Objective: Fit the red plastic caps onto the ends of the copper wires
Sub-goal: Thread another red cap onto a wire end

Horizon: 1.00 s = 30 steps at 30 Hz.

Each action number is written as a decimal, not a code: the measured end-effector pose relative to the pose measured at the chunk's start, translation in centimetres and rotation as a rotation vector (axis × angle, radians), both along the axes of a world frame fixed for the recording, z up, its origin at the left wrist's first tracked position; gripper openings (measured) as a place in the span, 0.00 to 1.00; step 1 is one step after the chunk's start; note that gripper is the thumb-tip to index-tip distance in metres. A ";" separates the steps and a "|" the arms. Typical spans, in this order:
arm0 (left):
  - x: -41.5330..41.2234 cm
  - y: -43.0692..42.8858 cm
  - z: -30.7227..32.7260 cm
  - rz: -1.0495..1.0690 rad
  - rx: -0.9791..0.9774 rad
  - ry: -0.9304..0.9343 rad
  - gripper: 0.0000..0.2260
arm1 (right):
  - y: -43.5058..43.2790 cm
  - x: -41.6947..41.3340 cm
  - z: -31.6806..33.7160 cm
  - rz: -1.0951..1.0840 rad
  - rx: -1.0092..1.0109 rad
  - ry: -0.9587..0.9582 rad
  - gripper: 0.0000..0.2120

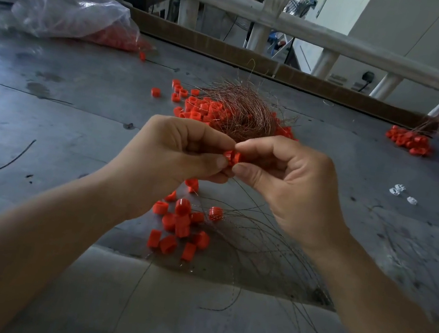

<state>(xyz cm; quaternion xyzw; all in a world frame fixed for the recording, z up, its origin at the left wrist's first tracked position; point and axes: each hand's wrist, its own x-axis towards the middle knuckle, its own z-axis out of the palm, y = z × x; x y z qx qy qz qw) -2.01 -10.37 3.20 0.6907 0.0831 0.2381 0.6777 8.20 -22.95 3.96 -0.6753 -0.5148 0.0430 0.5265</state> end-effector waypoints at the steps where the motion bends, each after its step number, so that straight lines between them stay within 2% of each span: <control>1: 0.0 0.0 0.0 0.005 0.003 0.002 0.09 | 0.0 0.0 0.0 -0.016 0.006 -0.015 0.14; 5: 0.1 0.0 0.0 0.020 0.010 0.004 0.10 | 0.1 -0.1 -0.1 -0.043 0.021 -0.026 0.15; 30: -0.3 -0.2 -0.2 -0.087 -0.007 0.034 0.08 | -0.2 -0.3 -0.4 -0.054 0.028 -0.161 0.08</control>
